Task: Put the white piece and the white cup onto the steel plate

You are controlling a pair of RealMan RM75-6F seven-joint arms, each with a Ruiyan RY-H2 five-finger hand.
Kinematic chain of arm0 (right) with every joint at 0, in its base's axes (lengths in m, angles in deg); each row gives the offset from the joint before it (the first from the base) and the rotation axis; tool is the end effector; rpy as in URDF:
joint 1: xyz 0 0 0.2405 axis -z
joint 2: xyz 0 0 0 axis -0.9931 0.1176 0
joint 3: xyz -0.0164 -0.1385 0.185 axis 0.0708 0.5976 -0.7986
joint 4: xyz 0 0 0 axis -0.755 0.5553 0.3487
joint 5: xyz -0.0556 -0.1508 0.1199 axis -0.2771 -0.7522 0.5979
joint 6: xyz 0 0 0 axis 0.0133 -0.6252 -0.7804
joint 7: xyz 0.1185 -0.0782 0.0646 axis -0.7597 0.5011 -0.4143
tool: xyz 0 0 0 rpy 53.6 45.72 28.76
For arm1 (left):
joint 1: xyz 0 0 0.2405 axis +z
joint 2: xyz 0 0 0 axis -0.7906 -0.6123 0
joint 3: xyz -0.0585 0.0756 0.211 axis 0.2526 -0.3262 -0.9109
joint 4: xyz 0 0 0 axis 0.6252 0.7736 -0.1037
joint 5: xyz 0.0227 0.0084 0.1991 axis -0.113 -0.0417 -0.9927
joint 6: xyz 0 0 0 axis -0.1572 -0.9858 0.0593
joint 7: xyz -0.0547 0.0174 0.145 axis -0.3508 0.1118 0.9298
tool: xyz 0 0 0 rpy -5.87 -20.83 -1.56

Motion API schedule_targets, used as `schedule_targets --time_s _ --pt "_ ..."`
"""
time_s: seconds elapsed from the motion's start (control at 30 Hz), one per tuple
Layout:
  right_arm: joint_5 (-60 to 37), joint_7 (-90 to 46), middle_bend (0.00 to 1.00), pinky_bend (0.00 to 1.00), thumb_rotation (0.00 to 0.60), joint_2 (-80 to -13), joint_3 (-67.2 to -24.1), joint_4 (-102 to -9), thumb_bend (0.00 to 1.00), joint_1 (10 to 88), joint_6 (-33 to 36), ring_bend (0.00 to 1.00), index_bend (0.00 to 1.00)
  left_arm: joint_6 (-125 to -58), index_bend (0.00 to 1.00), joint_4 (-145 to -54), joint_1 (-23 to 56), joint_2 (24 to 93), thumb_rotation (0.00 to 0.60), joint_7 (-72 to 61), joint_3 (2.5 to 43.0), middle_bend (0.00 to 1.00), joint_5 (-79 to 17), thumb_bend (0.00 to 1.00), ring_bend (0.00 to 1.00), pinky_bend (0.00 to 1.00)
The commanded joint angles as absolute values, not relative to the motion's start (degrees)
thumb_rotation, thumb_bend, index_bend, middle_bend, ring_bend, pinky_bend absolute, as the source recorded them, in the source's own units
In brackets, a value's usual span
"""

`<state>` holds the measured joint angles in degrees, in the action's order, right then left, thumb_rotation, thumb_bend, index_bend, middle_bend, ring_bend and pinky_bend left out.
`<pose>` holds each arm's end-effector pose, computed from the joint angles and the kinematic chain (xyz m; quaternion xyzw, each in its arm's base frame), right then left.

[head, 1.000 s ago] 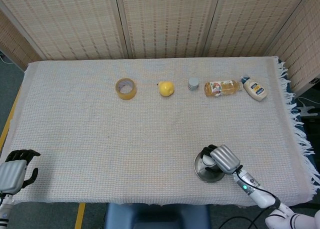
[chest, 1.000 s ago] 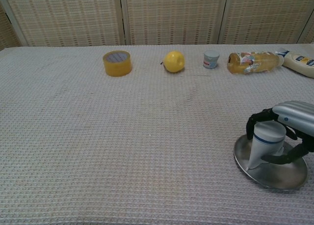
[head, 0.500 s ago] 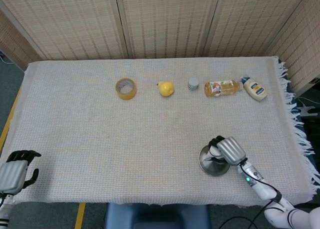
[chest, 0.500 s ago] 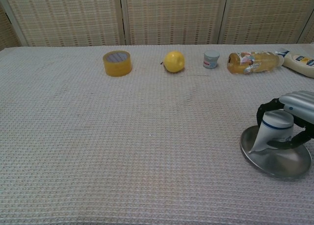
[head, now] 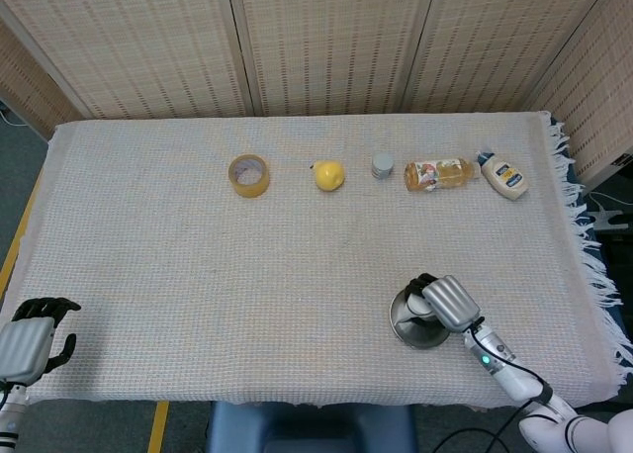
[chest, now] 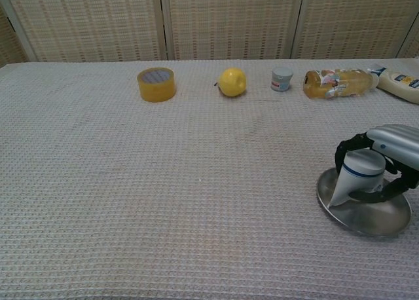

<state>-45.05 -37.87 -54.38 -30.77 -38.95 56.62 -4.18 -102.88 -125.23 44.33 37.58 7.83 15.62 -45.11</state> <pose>-0.2548 -0.2697 -0.0026 0.7560 -0.3739 0.3941 0.3652 -0.2982 0.1933 0.1402 -0.6256 -0.4191 -0.2606 0.6043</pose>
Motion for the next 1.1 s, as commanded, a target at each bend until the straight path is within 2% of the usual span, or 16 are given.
schedule_targets --time_s 0.03,0.3,0.8,1.1 --pt "-45.9 -37.3 0.46 0.75 0.6 -52.8 -29.9 -41.8 0.23 56.7 -4.6 0.37 0.57 -102.8 0.29 -125.2 44.3 37.6 0.6 7.9 15.6 0.23 -45.1 0.46 0.15 0.15" --pt "-46.1 -34.6 0.46 0.75 0.6 -51.0 -29.9 -45.5 0.23 57.2 -5.3 0.37 0.57 -102.7 0.29 -125.3 44.3 37.6 0.6 8.1 15.6 0.23 -44.9 0.46 0.15 0.15" --pt "-43.9 -35.3 0.46 0.75 0.6 -54.5 -31.9 -38.0 0.23 57.3 -5.0 0.37 0.57 -102.7 0.29 -125.4 44.2 37.6 0.6 8.3 15.5 0.23 -44.8 0.46 0.15 0.15" --pt "-45.7 -38.5 0.46 0.75 0.6 -53.2 -30.1 -40.9 0.23 57.3 -5.3 0.37 0.57 -102.7 0.29 -125.5 44.2 37.5 0.6 8.2 15.5 0.23 -44.9 0.46 0.15 0.15"
